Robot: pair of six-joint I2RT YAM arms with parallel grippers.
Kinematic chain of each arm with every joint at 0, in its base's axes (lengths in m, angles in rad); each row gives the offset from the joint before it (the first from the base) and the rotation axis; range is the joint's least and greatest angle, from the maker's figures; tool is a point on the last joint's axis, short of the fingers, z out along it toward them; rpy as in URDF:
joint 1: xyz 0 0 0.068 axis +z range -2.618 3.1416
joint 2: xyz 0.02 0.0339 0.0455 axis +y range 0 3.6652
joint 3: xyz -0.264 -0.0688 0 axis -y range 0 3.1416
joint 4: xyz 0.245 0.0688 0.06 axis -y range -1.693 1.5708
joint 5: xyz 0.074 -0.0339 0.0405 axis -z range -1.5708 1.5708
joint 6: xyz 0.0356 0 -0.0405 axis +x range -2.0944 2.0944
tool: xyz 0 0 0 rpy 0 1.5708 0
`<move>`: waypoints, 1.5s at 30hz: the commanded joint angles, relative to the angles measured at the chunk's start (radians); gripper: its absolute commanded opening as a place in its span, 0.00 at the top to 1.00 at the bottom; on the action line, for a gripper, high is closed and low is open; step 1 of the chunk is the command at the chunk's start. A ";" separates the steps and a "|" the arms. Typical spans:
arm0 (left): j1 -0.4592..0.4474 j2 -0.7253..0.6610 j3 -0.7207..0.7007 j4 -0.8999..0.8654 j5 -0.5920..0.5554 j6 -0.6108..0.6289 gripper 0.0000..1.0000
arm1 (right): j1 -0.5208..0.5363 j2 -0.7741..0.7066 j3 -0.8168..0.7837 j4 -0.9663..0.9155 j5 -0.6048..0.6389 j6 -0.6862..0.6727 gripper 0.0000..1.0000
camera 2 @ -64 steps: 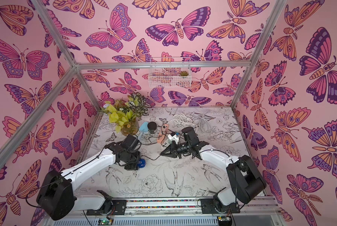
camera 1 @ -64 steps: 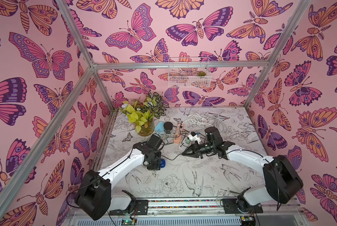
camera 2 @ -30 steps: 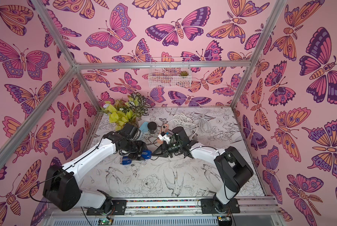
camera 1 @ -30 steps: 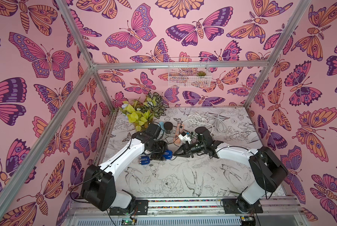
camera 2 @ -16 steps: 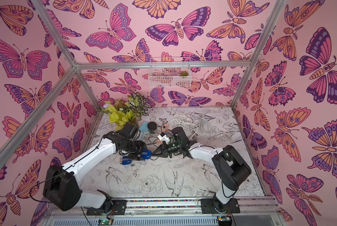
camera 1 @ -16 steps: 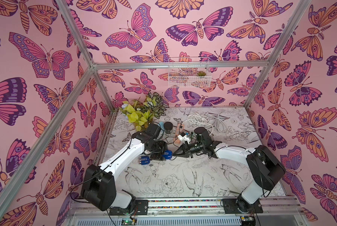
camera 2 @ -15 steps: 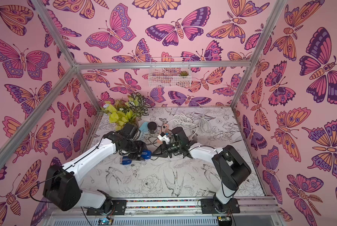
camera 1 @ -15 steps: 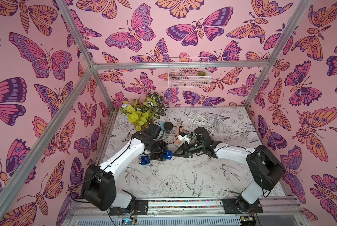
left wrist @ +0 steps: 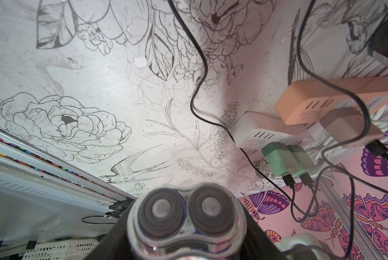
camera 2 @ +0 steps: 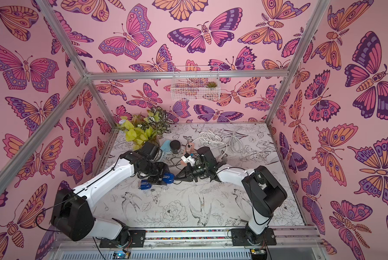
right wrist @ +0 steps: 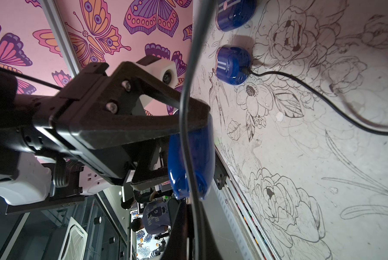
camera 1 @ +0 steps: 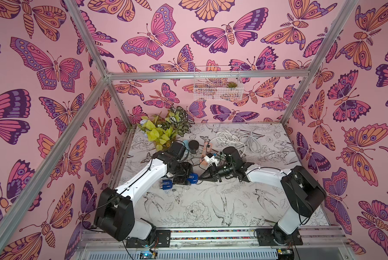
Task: Charge the electric shaver
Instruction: Insert the charging cable into the electric shaver.
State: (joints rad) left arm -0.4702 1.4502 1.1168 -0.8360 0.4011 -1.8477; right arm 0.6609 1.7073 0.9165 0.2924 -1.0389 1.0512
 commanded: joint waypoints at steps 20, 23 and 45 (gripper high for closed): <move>-0.022 0.020 0.041 0.028 0.064 0.036 1.00 | 0.022 0.048 0.076 -0.011 -0.039 0.016 1.00; -0.027 0.025 0.044 0.035 0.065 0.035 1.00 | 0.025 0.050 0.062 0.044 -0.040 0.058 1.00; -0.094 0.007 0.017 0.260 0.161 -0.042 1.00 | 0.022 0.108 0.078 0.132 -0.049 0.150 1.00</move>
State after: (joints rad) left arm -0.5022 1.4719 1.1255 -0.7959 0.3466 -1.8381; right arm 0.6426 1.7847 0.9527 0.3386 -1.1046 1.1831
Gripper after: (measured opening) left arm 0.597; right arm 0.077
